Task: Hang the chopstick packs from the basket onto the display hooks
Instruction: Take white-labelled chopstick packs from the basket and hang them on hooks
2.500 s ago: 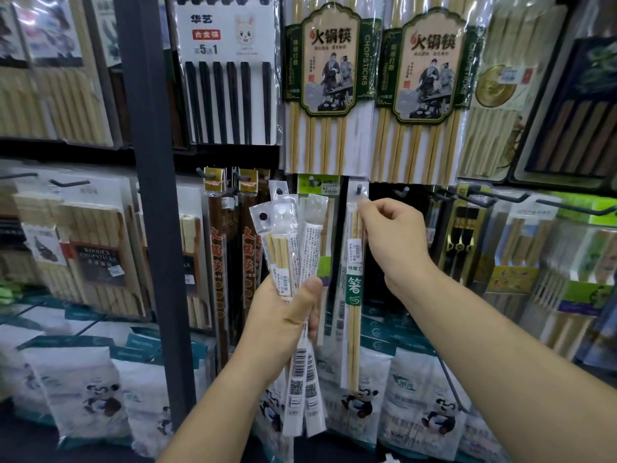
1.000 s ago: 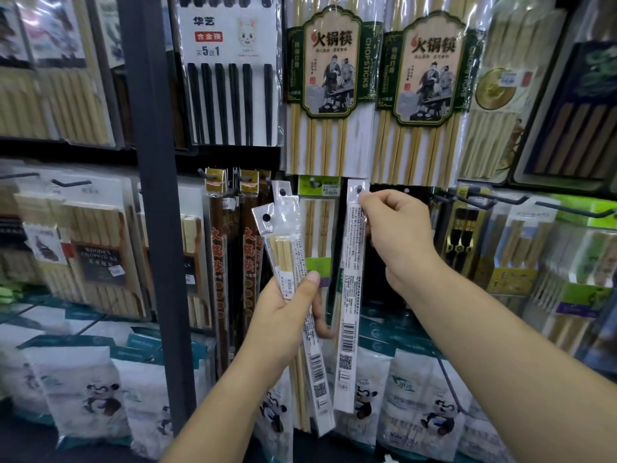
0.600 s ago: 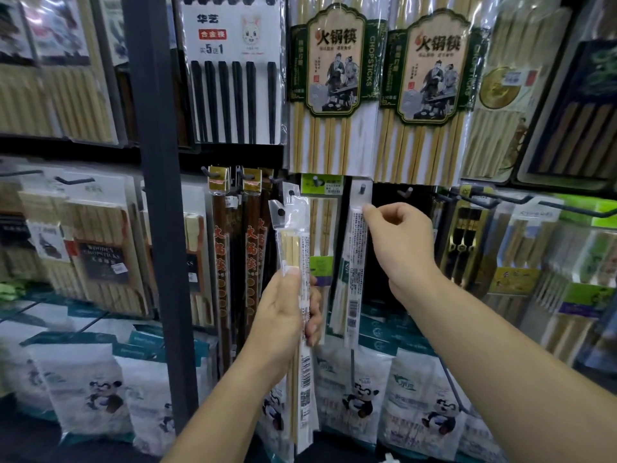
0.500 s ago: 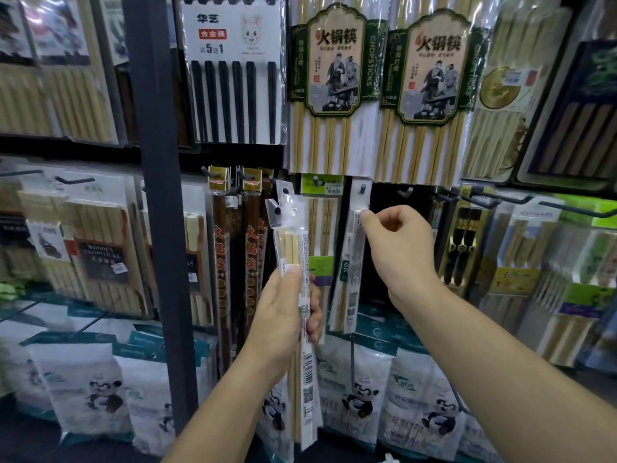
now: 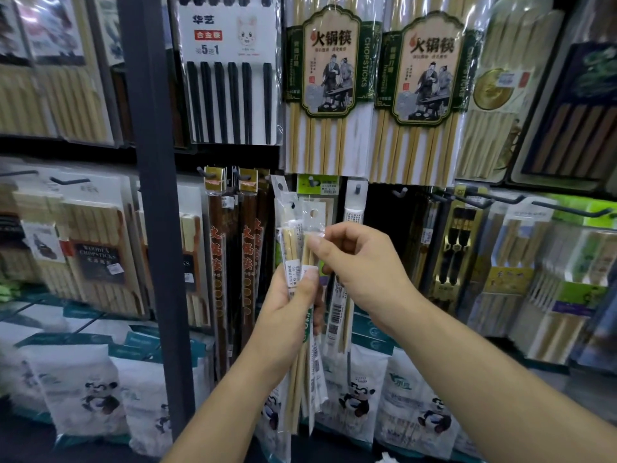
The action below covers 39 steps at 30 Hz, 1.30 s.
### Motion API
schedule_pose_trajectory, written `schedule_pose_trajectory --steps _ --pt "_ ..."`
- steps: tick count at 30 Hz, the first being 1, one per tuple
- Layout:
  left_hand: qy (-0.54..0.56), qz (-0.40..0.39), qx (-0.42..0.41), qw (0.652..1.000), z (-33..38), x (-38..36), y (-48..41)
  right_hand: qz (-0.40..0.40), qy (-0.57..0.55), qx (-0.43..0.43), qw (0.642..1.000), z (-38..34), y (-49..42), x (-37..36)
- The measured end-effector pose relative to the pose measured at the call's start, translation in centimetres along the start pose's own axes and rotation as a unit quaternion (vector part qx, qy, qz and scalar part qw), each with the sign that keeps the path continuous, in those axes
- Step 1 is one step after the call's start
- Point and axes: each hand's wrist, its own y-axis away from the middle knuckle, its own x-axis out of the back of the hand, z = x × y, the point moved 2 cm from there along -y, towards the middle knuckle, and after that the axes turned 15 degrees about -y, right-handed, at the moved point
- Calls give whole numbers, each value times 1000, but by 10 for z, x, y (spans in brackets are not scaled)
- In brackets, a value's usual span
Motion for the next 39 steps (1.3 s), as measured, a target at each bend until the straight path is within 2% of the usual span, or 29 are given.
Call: schedule_pose_trajectory --steps 3,8,14,23,30,35,37,39 --pt "8 -6 5 1000 -2 -1 1 14 -39 -19 999 2 -1 3" --pt "26 55 47 997 -7 6 -1 77 -78 -13 994 -3 -12 17" --pt "24 75 62 995 -9 9 -4 134 -36 -7 990 -11 -29 30" --pt "20 57 60 996 -6 5 -1 155 -28 -15 987 -6 -43 28" --pt "-28 48 40 998 -8 6 -3 188 46 -1 981 7 -47 38" --pt "-11 45 43 998 -8 9 -3 214 54 -4 975 13 -39 42" --pt "-5 37 40 999 -7 8 -2 208 55 4 977 11 -32 40" --pt "2 34 36 999 -6 7 -2 165 35 8 986 10 -24 33"
